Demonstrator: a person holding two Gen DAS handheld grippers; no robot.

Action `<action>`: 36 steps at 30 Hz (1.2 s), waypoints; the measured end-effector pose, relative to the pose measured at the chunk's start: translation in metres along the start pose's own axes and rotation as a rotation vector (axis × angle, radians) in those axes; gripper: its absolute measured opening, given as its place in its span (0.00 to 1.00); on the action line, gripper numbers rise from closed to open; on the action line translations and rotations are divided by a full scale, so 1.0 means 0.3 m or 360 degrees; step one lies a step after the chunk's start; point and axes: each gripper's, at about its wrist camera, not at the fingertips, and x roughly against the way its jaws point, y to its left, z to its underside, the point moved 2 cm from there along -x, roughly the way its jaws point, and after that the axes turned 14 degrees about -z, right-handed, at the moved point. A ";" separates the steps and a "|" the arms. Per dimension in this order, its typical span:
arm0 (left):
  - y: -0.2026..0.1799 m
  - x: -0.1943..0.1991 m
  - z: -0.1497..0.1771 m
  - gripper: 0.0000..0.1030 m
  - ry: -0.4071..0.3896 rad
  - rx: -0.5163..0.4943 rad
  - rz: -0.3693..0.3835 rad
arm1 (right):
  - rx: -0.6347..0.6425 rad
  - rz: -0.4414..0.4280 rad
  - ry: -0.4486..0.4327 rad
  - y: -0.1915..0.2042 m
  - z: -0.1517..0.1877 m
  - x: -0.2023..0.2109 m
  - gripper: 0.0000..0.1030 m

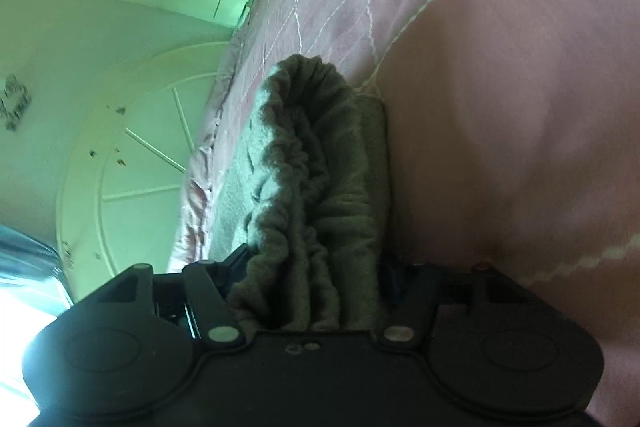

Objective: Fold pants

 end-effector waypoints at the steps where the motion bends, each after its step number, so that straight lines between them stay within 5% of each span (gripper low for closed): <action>1: 0.001 -0.018 -0.009 1.00 0.0004 0.0045 0.0030 | 0.0003 -0.0004 0.0002 -0.001 -0.001 -0.002 0.52; 5: -0.050 -0.086 0.001 0.90 -0.0006 -0.0014 0.0036 | 0.0026 0.0042 0.0052 0.030 -0.011 -0.041 0.58; 7: -0.045 -0.111 0.013 0.40 -0.0029 0.0004 -0.0015 | 0.0094 0.0068 0.0103 0.055 -0.013 -0.059 0.47; 13: 0.019 -0.084 0.058 0.26 -0.0206 0.0230 0.0360 | 0.0250 -0.0030 0.0138 0.123 -0.022 -0.049 0.40; 18: -0.059 -0.055 -0.058 0.26 -0.0353 0.0165 0.0470 | 0.0382 -0.0151 0.0090 0.217 -0.136 -0.090 0.40; 24: -0.077 -0.075 -0.405 0.26 -0.0442 0.0138 0.0384 | 0.0468 -0.0150 0.0073 0.278 -0.445 -0.271 0.40; 26: -0.038 -0.137 -0.504 0.43 -0.0461 0.0197 0.0240 | 0.0396 -0.0102 0.0010 0.206 -0.543 -0.313 0.45; 27: -0.002 -0.179 -0.539 0.89 -0.0491 0.0240 0.0080 | 0.0319 0.0004 -0.0058 0.124 -0.591 -0.319 0.63; 28: 0.044 -0.216 -0.551 0.91 -0.0496 0.0303 -0.0145 | 0.0208 0.0197 -0.0136 0.034 -0.614 -0.316 0.62; 29: 0.077 -0.244 -0.550 0.90 -0.0513 0.0291 -0.0147 | 0.0136 0.0179 -0.0243 -0.029 -0.613 -0.289 0.48; 31: 0.077 -0.245 -0.522 0.90 -0.0591 0.0102 -0.0055 | 0.0126 0.0002 -0.0322 -0.057 -0.597 -0.246 0.49; 33: 0.060 -0.250 -0.494 0.90 -0.0605 -0.0097 -0.0036 | 0.0229 -0.0036 -0.0292 -0.042 -0.567 -0.226 0.49; 36: 0.088 -0.188 -0.490 0.90 -0.0680 -0.0029 0.0023 | 0.0199 -0.0088 -0.0423 -0.035 -0.534 -0.135 0.49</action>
